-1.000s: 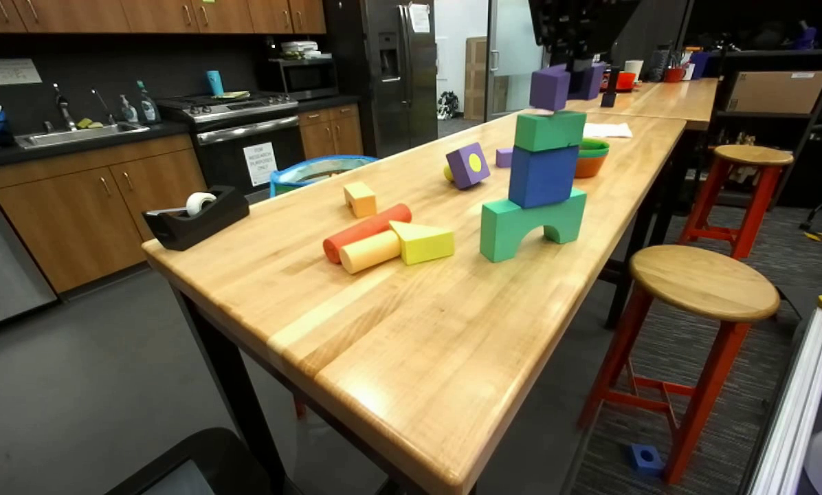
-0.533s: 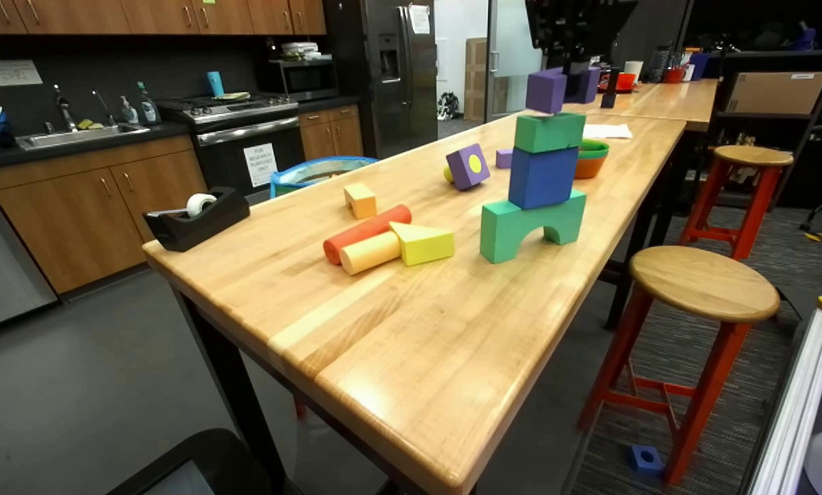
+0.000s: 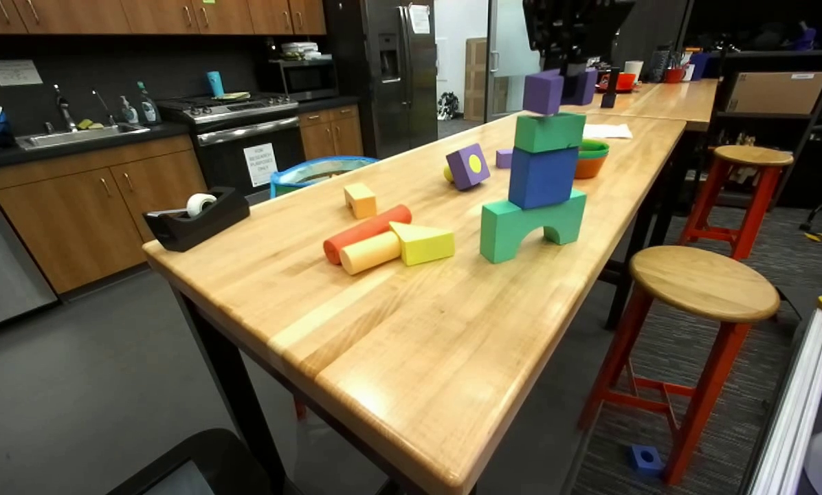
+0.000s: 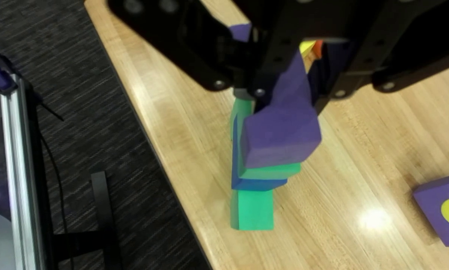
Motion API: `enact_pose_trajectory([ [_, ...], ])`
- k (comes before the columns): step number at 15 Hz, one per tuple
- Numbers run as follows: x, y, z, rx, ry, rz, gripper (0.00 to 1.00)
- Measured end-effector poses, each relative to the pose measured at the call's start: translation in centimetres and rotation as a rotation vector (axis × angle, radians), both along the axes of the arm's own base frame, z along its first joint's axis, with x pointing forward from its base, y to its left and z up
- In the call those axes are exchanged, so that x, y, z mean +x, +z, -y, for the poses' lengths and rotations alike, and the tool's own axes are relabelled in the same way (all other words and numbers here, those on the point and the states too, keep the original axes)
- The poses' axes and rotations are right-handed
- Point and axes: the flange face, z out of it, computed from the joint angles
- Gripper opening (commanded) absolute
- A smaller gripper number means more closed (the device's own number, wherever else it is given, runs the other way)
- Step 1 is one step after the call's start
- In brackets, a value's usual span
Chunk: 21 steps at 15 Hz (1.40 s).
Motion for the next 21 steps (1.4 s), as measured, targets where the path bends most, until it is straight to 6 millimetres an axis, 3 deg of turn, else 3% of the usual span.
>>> enact_pose_trajectory([
  [21, 0.9, 0.3, 1.2, 0.072, -0.017, -0.006, 0.06],
])
